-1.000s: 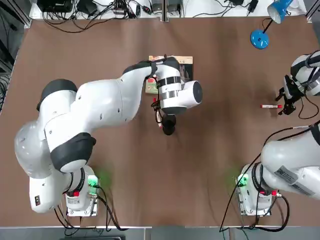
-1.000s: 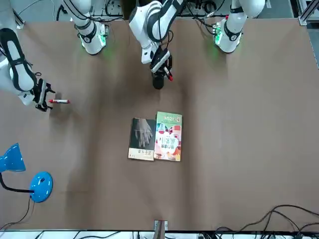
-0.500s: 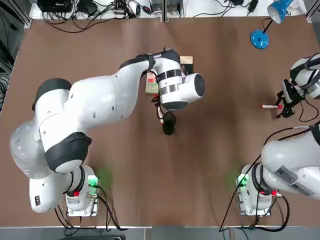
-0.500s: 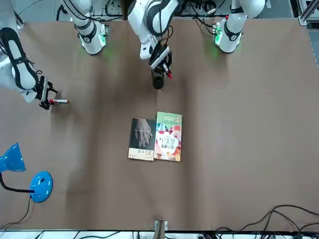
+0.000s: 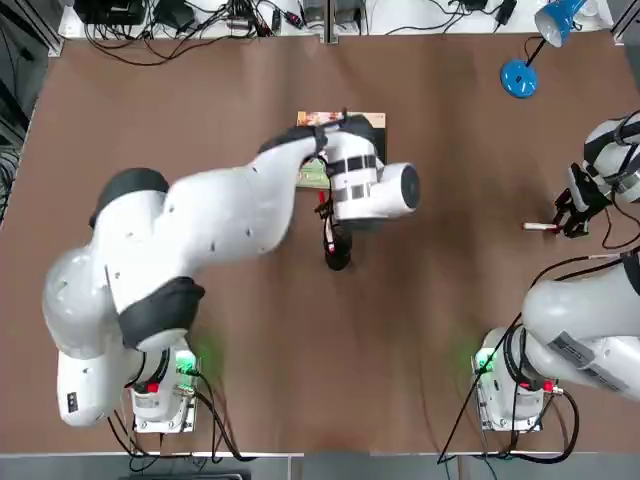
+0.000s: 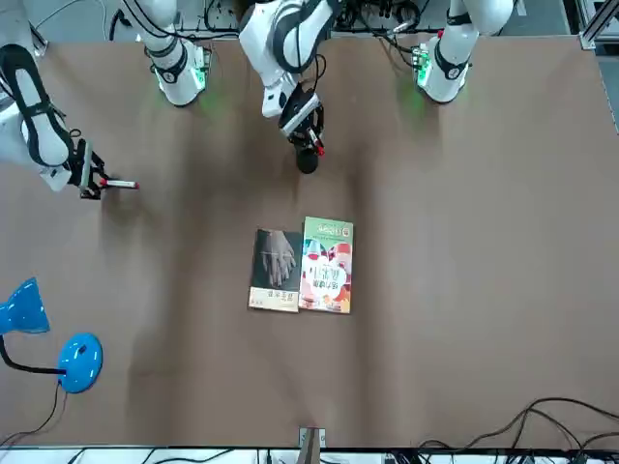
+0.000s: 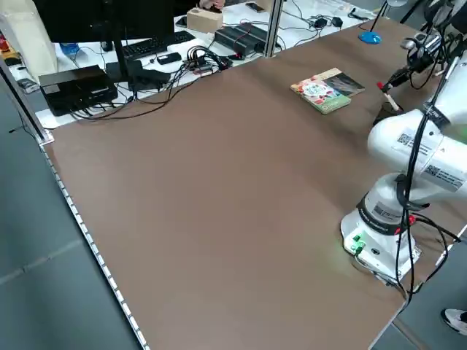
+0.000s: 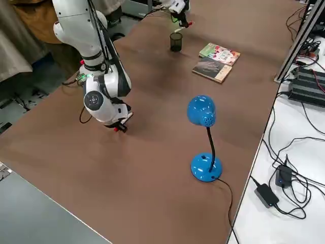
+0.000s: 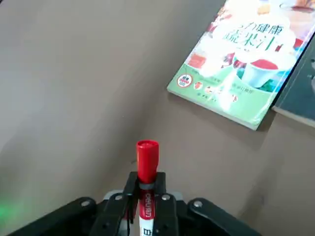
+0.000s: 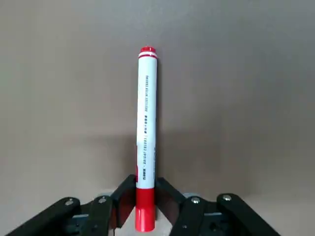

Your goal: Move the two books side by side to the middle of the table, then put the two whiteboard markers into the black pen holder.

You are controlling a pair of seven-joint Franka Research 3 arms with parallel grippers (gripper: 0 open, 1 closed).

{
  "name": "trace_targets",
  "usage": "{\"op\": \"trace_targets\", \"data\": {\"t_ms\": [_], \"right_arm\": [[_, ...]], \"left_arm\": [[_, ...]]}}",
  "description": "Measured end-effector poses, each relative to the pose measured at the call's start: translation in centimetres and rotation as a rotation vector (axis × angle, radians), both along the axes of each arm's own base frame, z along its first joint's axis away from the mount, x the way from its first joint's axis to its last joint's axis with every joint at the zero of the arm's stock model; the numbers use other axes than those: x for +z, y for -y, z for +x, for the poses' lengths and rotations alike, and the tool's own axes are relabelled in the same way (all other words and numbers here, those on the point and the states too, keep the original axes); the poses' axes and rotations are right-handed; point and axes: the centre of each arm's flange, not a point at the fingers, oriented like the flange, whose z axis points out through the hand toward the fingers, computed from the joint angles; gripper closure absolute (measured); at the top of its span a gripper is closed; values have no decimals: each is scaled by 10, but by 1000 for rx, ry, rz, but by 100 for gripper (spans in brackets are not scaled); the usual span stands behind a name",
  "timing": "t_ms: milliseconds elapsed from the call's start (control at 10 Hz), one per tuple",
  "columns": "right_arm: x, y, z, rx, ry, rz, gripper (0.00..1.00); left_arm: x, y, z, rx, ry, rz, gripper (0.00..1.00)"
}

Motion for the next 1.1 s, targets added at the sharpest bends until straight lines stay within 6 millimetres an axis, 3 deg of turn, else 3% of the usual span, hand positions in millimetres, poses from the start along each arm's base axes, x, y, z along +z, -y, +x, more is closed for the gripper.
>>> {"op": "trace_targets", "data": {"t_ms": [200,400,600,800,1000,1100], "right_arm": [[2,-3,7,9,12,-6,77],[9,-6,13,18,22,5,77],[35,-11,16,46,18,63,77],[66,-17,18,64,-4,138,77],[98,-25,19,63,-34,230,77],[121,-28,21,55,-49,266,77]], "left_arm": [[-12,5,-10,-15,4,15,83],[-7,9,-11,-19,7,6,80],[-6,10,-11,-22,6,2,56],[-3,11,-11,-24,6,-2,23],[13,9,2,-37,4,-11,11],[39,3,22,-29,10,-33,4]]}}
